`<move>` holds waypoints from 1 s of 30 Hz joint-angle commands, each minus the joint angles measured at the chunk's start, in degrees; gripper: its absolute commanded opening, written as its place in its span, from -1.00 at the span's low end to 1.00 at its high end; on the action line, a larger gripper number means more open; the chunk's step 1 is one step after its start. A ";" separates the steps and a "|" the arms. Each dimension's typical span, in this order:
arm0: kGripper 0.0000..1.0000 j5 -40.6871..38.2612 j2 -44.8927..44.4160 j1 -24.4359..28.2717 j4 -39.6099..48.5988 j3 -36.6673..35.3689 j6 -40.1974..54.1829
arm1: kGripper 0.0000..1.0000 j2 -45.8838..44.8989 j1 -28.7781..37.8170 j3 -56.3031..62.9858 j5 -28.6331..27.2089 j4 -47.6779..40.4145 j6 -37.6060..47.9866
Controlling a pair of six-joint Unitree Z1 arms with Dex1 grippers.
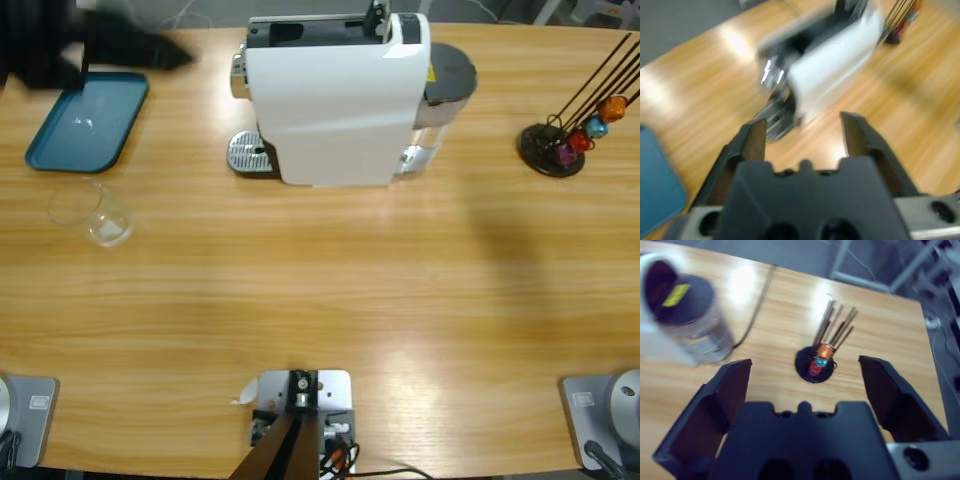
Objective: Pour coffee
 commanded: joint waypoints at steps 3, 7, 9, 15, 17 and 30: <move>0.99 2.90 -12.16 -1.56 2.84 12.79 1.80 | 0.89 6.99 -6.86 16.78 -6.56 -23.45 7.85; 0.98 2.66 -12.29 -1.56 2.80 14.05 1.12 | 0.79 9.64 -7.30 23.62 -6.23 -31.70 9.11; 0.98 2.64 -11.95 -1.56 2.63 14.05 0.71 | 0.78 12.86 -7.65 26.92 -3.15 -36.88 9.46; 0.98 2.15 -11.35 -1.56 2.31 13.72 0.01 | 0.78 20.84 -11.59 29.81 0.68 -46.21 10.73; 0.98 1.32 -11.25 -1.56 2.31 13.81 -0.45 | 0.77 22.07 -14.90 30.04 2.62 -48.25 10.36; 0.98 -1.40 -7.54 -1.65 1.26 13.37 -1.78 | 0.50 25.85 -20.82 30.05 9.05 -53.67 7.09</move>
